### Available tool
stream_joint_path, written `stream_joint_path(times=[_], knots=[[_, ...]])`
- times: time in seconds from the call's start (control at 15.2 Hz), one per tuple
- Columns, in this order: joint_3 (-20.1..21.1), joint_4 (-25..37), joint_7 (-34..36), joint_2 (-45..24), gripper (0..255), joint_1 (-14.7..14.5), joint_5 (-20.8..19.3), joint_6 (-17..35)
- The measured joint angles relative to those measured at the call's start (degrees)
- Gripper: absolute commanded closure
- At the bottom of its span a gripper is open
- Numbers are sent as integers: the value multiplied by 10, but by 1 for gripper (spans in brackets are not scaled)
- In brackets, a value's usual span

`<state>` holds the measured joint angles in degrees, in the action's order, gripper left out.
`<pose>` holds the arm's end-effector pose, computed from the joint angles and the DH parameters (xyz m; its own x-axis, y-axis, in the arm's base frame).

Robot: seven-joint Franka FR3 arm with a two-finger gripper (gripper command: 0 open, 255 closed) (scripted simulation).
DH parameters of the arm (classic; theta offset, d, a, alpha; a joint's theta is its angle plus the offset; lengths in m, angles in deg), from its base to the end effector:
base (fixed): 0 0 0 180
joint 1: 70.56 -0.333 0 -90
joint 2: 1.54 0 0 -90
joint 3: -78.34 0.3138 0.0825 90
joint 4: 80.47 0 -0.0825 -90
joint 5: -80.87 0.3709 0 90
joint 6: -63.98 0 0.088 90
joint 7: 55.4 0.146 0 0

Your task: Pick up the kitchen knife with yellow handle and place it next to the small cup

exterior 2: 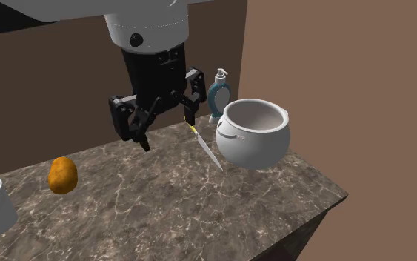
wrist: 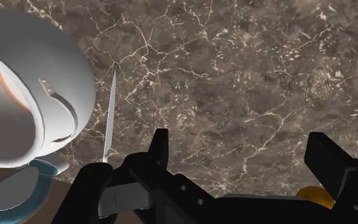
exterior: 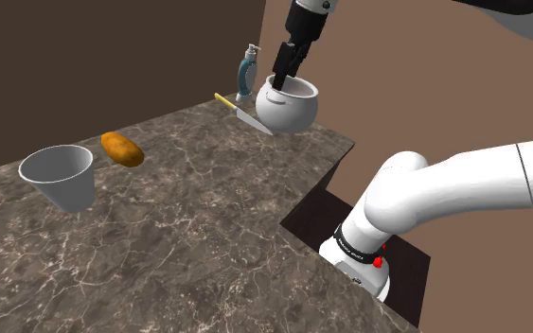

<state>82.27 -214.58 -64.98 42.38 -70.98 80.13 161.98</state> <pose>0.3192 0.0275 0.5643 0.9656 0.2294 0.1225 0.2205 -0.9719 0.0820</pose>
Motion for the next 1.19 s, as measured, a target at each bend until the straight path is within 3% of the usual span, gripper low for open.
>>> stream_joint_path(times=[0.46, 1.19], knots=[[-22, 7, -9, -82, 0, 17, -9, 64], [-67, 71, -29, -298, 0, 47, -12, 193]])
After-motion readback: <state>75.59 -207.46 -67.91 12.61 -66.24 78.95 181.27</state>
